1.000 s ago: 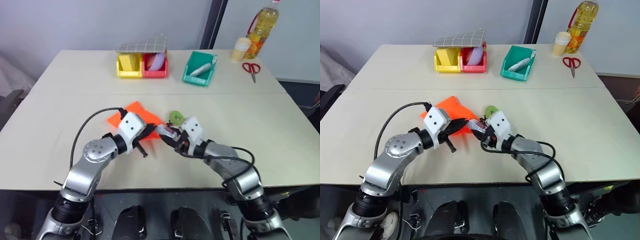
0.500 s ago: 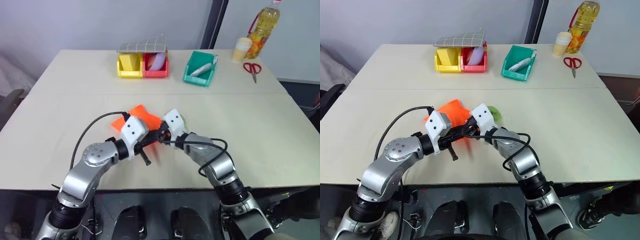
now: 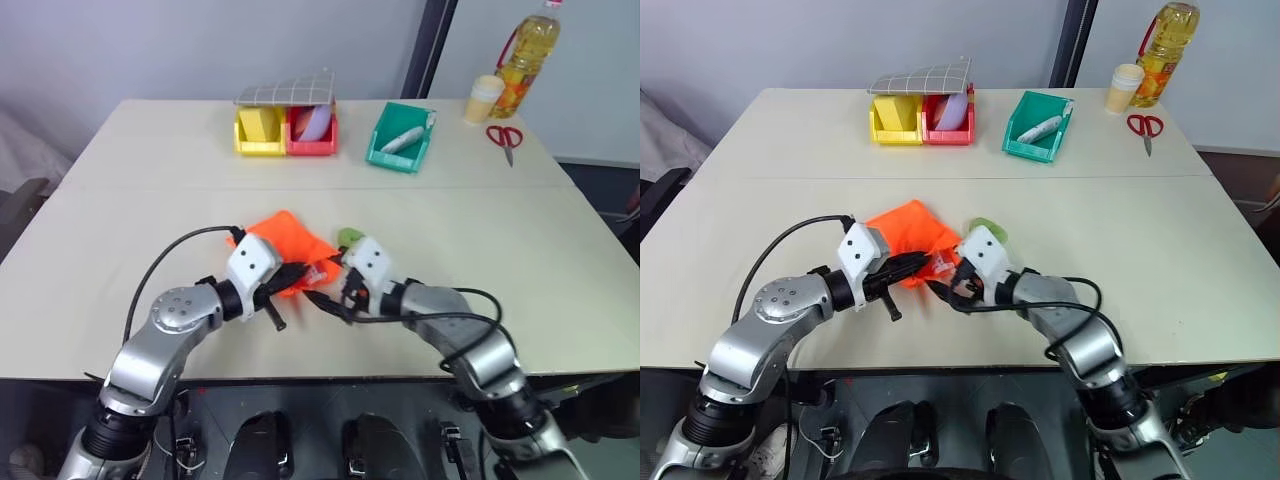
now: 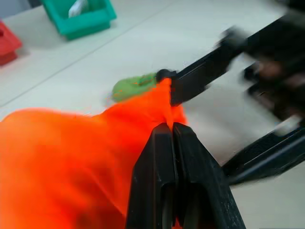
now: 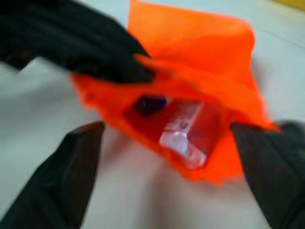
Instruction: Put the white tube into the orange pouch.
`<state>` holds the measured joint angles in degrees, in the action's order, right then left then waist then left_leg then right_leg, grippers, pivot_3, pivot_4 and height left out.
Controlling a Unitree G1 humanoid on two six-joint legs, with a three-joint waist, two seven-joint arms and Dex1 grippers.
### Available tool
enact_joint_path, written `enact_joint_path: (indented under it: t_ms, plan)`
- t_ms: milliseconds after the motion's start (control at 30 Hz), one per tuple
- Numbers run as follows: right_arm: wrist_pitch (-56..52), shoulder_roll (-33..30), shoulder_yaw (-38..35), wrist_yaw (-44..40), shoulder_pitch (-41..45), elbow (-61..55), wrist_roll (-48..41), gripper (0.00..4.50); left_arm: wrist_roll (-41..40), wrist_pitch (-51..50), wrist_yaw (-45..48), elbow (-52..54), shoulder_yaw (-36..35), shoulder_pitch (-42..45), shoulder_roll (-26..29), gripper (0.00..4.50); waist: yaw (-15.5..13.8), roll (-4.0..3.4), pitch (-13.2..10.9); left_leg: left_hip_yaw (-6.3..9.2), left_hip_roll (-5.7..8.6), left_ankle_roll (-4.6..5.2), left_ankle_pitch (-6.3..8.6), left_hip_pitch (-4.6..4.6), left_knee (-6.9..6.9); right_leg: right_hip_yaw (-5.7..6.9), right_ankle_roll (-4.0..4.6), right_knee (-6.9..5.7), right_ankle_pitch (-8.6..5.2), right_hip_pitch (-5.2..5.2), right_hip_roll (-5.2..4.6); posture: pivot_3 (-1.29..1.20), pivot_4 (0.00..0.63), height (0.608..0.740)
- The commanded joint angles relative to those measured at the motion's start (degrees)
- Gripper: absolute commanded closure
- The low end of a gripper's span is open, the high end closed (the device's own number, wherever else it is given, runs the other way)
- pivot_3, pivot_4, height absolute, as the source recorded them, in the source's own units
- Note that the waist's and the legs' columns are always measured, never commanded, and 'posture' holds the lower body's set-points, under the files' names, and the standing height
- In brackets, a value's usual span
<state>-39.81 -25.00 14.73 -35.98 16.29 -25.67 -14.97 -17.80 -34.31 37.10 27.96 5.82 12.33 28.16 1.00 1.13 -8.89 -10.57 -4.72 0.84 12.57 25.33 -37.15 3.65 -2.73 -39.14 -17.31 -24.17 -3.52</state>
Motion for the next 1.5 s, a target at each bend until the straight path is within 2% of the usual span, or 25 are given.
enact_joint_path:
  t_ms: [33, 167, 267, 500, 633, 767, 900, 1167, 1467, 1500]
  plan:
    - [-0.3, -5.2, -3.4, -5.4, -2.4, -7.2, -4.3, 0.04, -1.6, 1.2, 0.4, 0.5, -1.6, 0.0, 0.0, 4.50, 0.0, 0.00, 0.0, 0.00, 0.00, 0.01, 0.01, 0.00, 0.00, 0.00, 0.00, 0.00, 0.00, 0.00, 0.00, 0.00, 0.150, 0.740]
    - [1.3, -10.9, -6.0, -8.4, -4.4, -8.7, -5.2, 0.04, -4.3, 0.0, 1.7, 0.5, -1.9, -1.6, -0.1, 4.50, 0.1, 0.00, 0.0, 0.01, -0.01, 0.02, 0.01, -0.01, 0.00, 0.00, 0.03, 0.01, -0.01, 0.00, -0.01, 0.00, 0.150, 0.740]
    - [3.2, -12.7, -6.9, -7.9, -3.1, -5.6, -2.9, 0.00, -6.5, -0.3, 3.4, 1.0, -3.1, -3.8, 1.2, 3.70, 0.1, 0.00, 0.0, 0.01, -0.01, 0.02, 0.01, -0.01, 0.00, -0.01, 0.04, 0.01, -0.02, -0.02, -0.01, 0.00, 0.150, 0.740]
    - [12.5, -13.2, -6.8, -6.0, 3.6, 9.2, 4.6, 0.00, -6.1, 2.5, 7.0, -1.5, -6.0, -7.9, 7.3, 0.05, -0.2, 0.01, 0.0, 0.01, 0.00, 0.03, 0.01, 0.00, -0.01, 0.00, 0.20, 0.04, -0.11, -0.04, -0.04, 0.00, 0.150, 0.740]
    - [20.9, -12.7, -5.3, -6.1, 7.4, 19.3, 9.4, 0.00, -8.7, 3.0, 7.6, -2.5, -8.7, -7.7, 7.2, 0.02, -0.1, 0.01, 0.0, -0.02, 0.02, 0.07, 0.04, 0.01, -0.02, 0.00, 0.21, 0.09, -0.11, -0.01, -0.07, 0.00, 0.150, 0.740]
    - [23.7, -11.4, -6.3, -8.1, 10.2, 25.3, 8.5, 0.00, -10.1, 3.7, 8.0, -2.5, -10.2, -7.7, 7.0, 0.02, 0.1, 0.00, 0.0, -0.04, 0.01, 0.06, 0.03, 0.02, 0.01, -0.01, 0.08, 0.09, -0.04, -0.03, -0.05, 0.00, 0.150, 0.740]
    - [20.4, -9.6, -10.2, -10.0, 13.3, 28.3, 3.4, 0.00, -10.4, 4.7, 7.8, -2.3, -11.2, -8.0, 6.6, 0.02, 0.1, 0.00, 0.0, -0.05, 0.01, 0.05, 0.02, 0.01, 0.01, 0.00, 0.02, 0.08, 0.00, -0.03, -0.02, 0.00, 0.150, 0.740]
    - [11.3, -1.3, -13.2, -1.2, 19.8, 38.7, 2.8, 0.00, -10.8, 6.0, 8.0, -1.5, -9.9, -8.5, 5.9, 0.02, 0.2, 0.00, 0.0, -0.06, 0.00, -0.24, -0.15, 0.01, 0.00, -0.01, 0.02, 0.07, 0.00, -0.02, -0.04, 0.00, 0.150, 0.740]
    - [5.4, 3.8, -11.5, 1.6, 20.4, 43.1, 4.1, 0.00, -10.2, 6.2, 7.6, -1.7, -8.3, -7.7, 5.5, 0.02, 0.2, -0.03, 0.0, -0.08, 0.00, -0.27, -0.17, 0.02, 0.01, -0.02, 0.01, 0.05, 0.01, -0.03, -0.04, 0.00, 0.150, 0.740]
    - [5.0, 3.9, -11.6, 1.8, 20.1, 43.0, 4.2, 0.54, -10.1, 6.2, 7.6, -1.6, -8.2, -7.8, 5.5, 0.00, 0.2, -0.04, 0.0, -0.09, 0.00, -0.27, -0.17, 0.01, 0.01, -0.02, 0.01, 0.05, 0.01, -0.03, -0.04, 0.00, 0.150, 0.740]
